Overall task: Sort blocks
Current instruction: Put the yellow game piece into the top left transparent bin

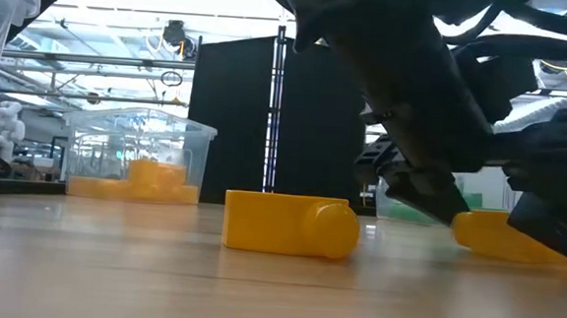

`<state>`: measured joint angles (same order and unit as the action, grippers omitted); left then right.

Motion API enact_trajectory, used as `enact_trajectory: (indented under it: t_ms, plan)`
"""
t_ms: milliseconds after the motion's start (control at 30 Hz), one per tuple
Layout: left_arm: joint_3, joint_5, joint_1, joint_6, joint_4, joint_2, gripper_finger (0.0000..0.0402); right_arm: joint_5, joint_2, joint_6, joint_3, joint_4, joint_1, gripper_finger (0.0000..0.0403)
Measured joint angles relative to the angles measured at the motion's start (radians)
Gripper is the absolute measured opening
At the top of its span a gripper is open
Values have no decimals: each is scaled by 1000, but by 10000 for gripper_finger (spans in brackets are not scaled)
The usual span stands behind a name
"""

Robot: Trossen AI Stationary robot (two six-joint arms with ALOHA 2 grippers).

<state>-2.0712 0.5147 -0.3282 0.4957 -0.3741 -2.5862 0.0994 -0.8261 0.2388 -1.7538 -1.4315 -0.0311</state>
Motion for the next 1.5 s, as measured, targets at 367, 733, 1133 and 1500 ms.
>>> enact_trajectory:
  t_ms: [367,733,1133,1500]
  plan:
    - [2,16,4,-4,-12,-2,183,0,0,12,0,0,0,368]
    - [-20,76,44,-14,-127,125,183,1,0,12,0,7,0,368]
    - [-23,328,145,149,-711,460,183,0,1,-2,0,6,0,368]
    - [252,457,247,609,-1174,859,183,0,1,-45,0,6,0,368]
